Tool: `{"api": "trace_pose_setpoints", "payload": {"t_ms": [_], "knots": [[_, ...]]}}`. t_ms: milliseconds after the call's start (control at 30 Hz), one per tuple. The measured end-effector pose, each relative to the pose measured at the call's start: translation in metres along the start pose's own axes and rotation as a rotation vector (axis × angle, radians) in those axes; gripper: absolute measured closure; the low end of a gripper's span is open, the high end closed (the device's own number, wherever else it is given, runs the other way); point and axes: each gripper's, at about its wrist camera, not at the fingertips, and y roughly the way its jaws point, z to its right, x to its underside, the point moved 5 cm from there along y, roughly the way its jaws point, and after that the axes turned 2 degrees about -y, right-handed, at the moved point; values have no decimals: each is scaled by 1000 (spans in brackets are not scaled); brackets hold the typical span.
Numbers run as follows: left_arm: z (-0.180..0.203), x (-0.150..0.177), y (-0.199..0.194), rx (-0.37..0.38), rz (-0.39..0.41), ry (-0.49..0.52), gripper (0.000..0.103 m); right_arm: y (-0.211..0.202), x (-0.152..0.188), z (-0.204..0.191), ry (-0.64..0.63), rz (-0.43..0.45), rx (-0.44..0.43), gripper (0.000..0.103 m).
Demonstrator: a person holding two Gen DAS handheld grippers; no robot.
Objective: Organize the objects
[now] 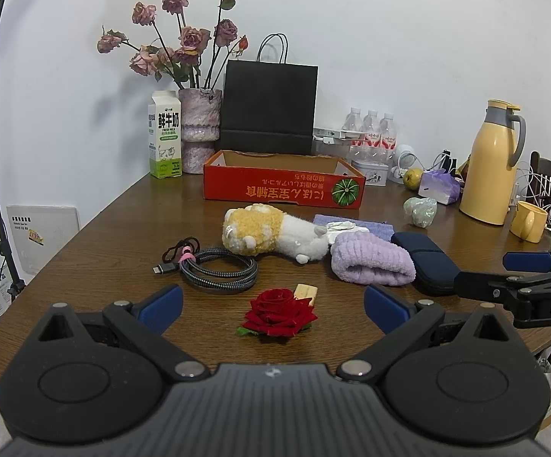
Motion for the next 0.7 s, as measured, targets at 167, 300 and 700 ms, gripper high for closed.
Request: {"api": "trace_pose_setpoints", "payload": {"t_ms": [167, 300, 700], "knots": [[0, -1, -1, 2, 1, -1, 0, 0, 0, 0, 0, 0, 0, 0], [0, 0, 0, 1, 1, 0, 0, 0, 0, 0, 0, 0, 0, 0], [0, -2, -1, 3, 3, -1, 0, 0, 1, 0, 0, 0, -1, 0]]}}
